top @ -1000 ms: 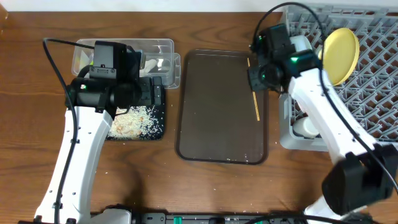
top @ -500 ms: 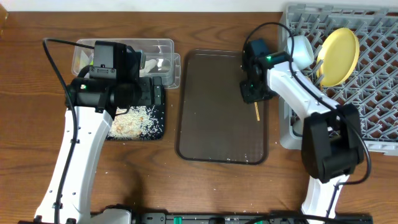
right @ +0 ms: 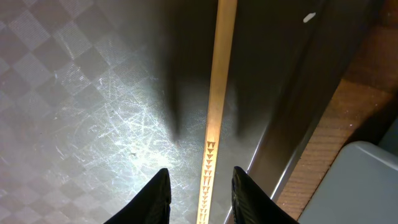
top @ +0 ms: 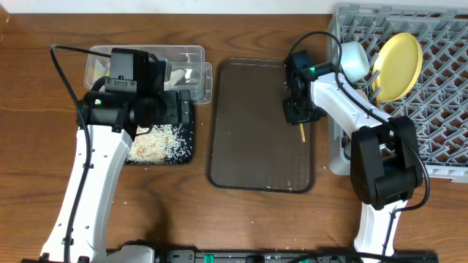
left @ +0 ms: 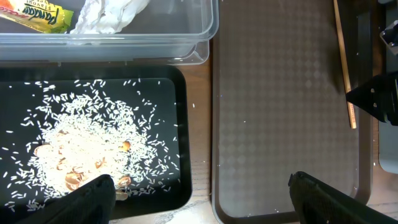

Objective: Sort waste into correct bins and load items into the dishwasher rack
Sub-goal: 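Return the right gripper to the tray and grasp the second chopstick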

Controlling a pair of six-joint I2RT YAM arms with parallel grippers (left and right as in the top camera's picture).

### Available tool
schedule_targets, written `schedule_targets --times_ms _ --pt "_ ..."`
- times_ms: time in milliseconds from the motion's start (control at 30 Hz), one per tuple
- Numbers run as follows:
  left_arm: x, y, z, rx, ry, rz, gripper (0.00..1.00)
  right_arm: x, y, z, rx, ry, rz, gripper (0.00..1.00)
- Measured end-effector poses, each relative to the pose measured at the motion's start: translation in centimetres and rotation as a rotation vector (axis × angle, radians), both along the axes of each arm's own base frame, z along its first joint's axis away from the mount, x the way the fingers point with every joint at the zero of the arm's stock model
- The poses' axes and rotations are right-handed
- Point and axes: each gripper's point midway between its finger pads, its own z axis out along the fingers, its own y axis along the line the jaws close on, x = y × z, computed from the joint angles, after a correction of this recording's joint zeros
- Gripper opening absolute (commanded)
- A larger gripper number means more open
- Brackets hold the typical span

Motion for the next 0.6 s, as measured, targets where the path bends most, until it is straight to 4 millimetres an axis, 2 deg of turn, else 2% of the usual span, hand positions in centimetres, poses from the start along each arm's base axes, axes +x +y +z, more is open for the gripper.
schedule_targets --times_ms 233,600 --pt "0.0 0.0 0.0 0.000 0.000 0.000 0.91 -0.4 -0.2 -0.3 -0.004 0.013 -0.020 0.27" --pt "0.0 0.0 0.0 0.000 0.000 0.000 0.91 -2.2 -0.8 -1.7 -0.023 0.065 -0.030 0.24"
